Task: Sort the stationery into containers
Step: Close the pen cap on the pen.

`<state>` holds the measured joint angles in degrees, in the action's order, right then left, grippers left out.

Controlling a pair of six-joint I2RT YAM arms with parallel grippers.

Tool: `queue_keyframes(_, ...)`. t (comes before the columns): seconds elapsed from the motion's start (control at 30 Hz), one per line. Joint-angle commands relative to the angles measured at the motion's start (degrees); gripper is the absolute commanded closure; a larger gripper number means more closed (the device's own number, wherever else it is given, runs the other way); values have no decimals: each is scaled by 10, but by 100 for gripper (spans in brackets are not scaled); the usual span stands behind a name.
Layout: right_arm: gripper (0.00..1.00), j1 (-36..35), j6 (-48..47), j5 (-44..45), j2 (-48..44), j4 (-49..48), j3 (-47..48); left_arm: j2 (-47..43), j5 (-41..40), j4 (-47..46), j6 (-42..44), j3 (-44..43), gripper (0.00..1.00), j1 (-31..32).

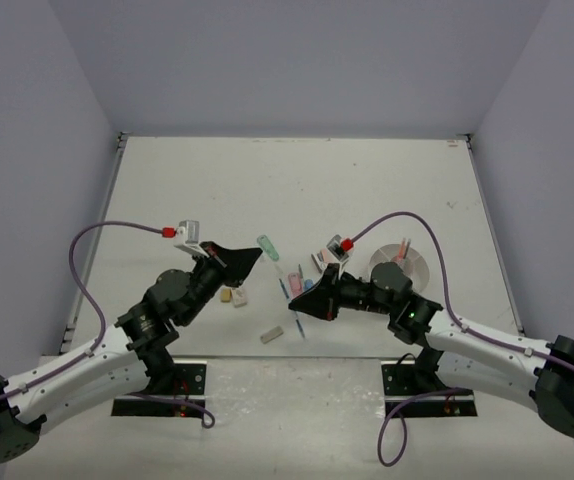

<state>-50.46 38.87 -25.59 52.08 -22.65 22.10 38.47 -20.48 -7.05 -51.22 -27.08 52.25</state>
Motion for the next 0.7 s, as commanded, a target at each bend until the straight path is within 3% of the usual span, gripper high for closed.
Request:
queue_keyframes(0.0, 100, -40, 36, -1, 30, -157, 20, -44, 71, -196, 53, 53, 100, -1)
queue_keyframes(0.13, 100, -50, 38, 55, 44, -152, 36, -57, 90, -198, 58, 53, 100, -1)
queue_keyframes(0.3, 100, -50, 33, 65, 81, -140, 67, -54, 101, -204, 50, 55, 100, -1)
queue_keyframes(0.67, 100, -50, 22, 88, 72, -110, 77, -51, 104, -211, 48, 64, 100, -1)
